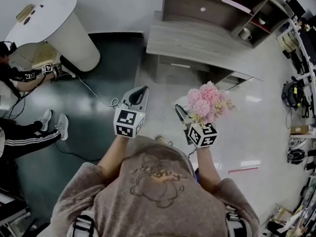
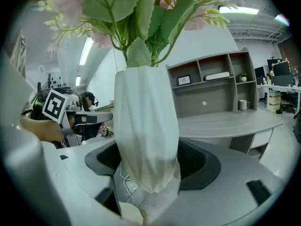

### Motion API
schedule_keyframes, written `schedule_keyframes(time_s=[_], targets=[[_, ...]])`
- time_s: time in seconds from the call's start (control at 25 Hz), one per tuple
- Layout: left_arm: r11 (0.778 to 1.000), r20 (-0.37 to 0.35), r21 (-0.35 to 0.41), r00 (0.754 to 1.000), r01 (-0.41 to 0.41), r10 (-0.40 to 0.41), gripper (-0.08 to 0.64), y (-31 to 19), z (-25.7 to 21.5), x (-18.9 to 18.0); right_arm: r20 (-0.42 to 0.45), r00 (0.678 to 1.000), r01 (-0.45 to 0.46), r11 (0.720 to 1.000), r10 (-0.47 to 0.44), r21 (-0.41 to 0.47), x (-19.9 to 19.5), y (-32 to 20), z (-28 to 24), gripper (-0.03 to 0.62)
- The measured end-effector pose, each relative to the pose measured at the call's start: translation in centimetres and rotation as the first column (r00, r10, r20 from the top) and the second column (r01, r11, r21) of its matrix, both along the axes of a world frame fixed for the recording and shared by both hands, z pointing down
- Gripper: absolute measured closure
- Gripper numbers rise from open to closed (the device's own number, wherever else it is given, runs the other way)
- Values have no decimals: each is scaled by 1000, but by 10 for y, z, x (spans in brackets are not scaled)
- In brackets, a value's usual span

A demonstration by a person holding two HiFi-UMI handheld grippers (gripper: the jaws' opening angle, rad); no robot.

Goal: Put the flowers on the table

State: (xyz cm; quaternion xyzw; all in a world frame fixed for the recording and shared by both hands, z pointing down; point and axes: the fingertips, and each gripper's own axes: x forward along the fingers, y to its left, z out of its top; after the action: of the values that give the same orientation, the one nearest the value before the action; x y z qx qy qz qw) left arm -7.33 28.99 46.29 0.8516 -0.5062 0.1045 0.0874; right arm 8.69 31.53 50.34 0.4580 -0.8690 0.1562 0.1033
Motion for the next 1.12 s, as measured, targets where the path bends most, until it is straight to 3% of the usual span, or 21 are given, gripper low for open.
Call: schedule_keyframes(time_s=[0.48,0.84,1.12], targets=[[998,-20,0,998,55,-55,545,-20,11,7,10,999,34,999,-34,-21,10,-18,16,235],[999,-30,30,999,23,-22,545,-101,4,23,9,1000,16,1000,-16,-12,22,-92,17,235],[1000,-28,29,1000,14,-13,545,-187,-4,18,12,999,35,999,-35,-26,6,-176,17,235]])
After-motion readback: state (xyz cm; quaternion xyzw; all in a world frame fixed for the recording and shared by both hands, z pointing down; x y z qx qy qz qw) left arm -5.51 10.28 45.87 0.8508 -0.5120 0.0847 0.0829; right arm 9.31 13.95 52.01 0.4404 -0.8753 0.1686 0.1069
